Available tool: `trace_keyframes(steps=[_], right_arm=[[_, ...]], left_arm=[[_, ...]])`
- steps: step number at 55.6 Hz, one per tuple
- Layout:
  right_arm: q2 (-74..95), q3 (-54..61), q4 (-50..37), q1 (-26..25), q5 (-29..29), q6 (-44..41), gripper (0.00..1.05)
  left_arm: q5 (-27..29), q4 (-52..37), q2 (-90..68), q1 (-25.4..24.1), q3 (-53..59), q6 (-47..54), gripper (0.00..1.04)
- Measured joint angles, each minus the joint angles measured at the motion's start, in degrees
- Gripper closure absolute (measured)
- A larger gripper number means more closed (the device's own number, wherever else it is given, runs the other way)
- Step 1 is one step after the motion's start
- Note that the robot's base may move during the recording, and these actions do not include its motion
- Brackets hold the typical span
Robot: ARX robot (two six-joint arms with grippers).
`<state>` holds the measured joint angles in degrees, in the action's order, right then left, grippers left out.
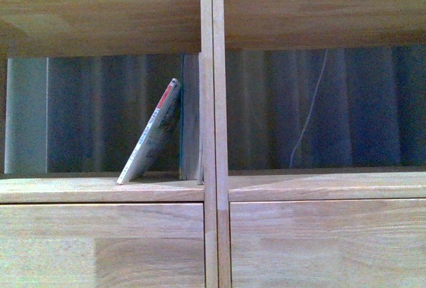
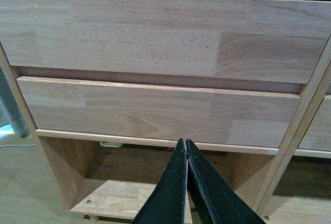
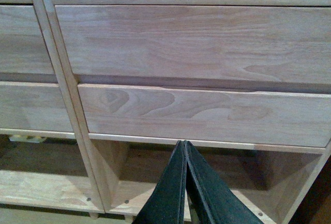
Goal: Organize books on shelf
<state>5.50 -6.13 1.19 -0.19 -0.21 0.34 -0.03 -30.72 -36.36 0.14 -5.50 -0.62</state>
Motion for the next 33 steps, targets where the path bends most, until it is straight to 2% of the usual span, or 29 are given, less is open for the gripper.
trace_keyframes(steps=[33], right_arm=[[-4.9, 5.3, -0.9, 0.0, 0.1, 0.0, 1.02]], left_arm=[[0.0, 9.9, 15.6, 0.0, 4.8, 0.1, 1.02]])
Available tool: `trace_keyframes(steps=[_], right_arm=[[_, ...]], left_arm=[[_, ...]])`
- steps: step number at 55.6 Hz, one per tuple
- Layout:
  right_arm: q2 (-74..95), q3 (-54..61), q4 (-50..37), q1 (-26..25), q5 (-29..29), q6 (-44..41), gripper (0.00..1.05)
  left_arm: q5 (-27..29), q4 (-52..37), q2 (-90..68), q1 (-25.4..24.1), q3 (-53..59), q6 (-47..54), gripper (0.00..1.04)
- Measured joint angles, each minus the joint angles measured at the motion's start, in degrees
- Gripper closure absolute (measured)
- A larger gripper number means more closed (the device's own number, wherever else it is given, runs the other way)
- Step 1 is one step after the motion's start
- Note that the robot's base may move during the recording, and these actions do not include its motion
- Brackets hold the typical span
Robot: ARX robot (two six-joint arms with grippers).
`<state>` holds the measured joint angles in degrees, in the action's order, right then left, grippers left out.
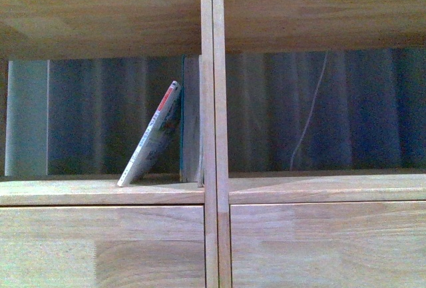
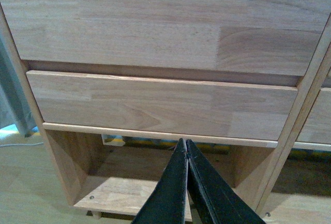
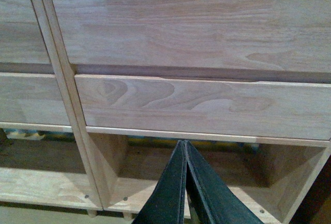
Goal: Organize books on shelf
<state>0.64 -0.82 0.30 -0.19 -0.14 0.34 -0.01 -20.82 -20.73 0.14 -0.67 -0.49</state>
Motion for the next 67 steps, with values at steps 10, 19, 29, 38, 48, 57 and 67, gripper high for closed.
trace_keyframes(steps=[10, 19, 29, 38, 48, 57, 67], right_arm=[[-0.3, 0.0, -0.1, 0.0, 0.0, 0.0, 1.02], [-0.3, 0.0, -0.1, 0.0, 0.0, 0.0, 1.02], [-0.3, 0.0, -0.1, 0.0, 0.0, 0.0, 1.02], [-0.3, 0.0, -0.1, 0.0, 0.0, 0.0, 1.02], [-0.3, 0.0, -0.1, 0.0, -0.1, 0.0, 1.02], [-0.3, 0.0, -0.1, 0.0, -0.1, -0.1, 0.92], [-0.3, 0.0, -0.1, 0.0, 0.0, -0.1, 0.59]], left_arm=[[0.0, 3.8, 3.8, 0.0, 0.0, 0.0, 1.02], [0.0, 7.0, 6.9, 0.0, 0.0, 0.0, 1.02], [0.0, 9.8, 9.7, 0.0, 0.0, 0.0, 1.02], [0.0, 19.3, 17.4, 0.0, 0.0, 0.0, 1.02], [0.0, 20.6, 20.2, 0.0, 0.0, 0.1, 1.02], [0.0, 20.7, 20.3, 0.0, 0.0, 0.0, 1.02], [0.0, 20.7, 20.3, 0.0, 0.0, 0.0, 1.02]])
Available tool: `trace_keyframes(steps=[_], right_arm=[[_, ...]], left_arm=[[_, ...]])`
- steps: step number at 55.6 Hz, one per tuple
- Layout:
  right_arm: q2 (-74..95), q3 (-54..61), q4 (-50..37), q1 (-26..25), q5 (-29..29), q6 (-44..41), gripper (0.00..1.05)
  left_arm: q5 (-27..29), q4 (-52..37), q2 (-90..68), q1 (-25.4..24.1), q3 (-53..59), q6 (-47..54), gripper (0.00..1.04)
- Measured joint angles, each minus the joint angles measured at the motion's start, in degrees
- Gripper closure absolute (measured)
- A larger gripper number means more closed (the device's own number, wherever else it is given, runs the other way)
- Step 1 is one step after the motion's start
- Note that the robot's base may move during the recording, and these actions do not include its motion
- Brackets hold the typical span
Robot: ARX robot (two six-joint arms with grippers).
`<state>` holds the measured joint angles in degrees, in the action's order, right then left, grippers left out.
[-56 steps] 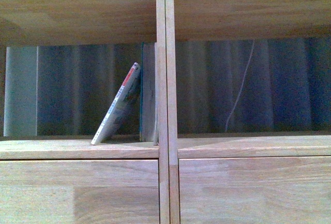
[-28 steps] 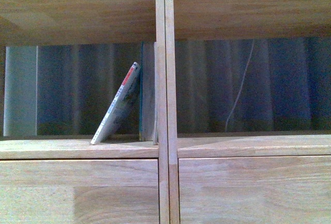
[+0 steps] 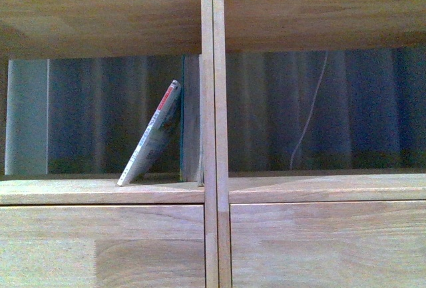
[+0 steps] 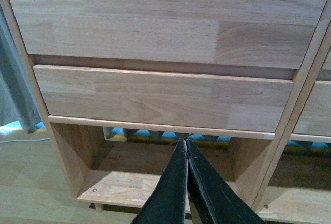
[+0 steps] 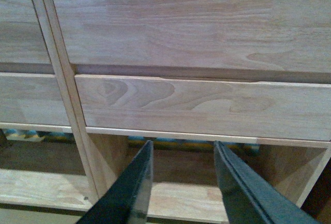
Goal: Organize books on shelf
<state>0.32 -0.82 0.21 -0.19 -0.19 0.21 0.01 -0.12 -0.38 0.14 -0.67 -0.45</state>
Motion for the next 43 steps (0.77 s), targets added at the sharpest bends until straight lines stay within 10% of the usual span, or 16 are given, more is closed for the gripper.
trace_keyframes(steps=[7, 19, 38, 43], right_arm=[[0.0, 0.0, 0.0, 0.0, 0.0, 0.0, 0.38], [0.0, 0.0, 0.0, 0.0, 0.0, 0.0, 0.06], [0.0, 0.0, 0.0, 0.0, 0.0, 0.0, 0.07], [0.0, 0.0, 0.0, 0.0, 0.0, 0.0, 0.07]], left_arm=[[0.0, 0.0, 0.0, 0.0, 0.0, 0.0, 1.02], [0.0, 0.0, 0.0, 0.0, 0.0, 0.0, 0.64], [0.0, 0.0, 0.0, 0.0, 0.0, 0.0, 0.07], [0.0, 0.0, 0.0, 0.0, 0.0, 0.1, 0.08]])
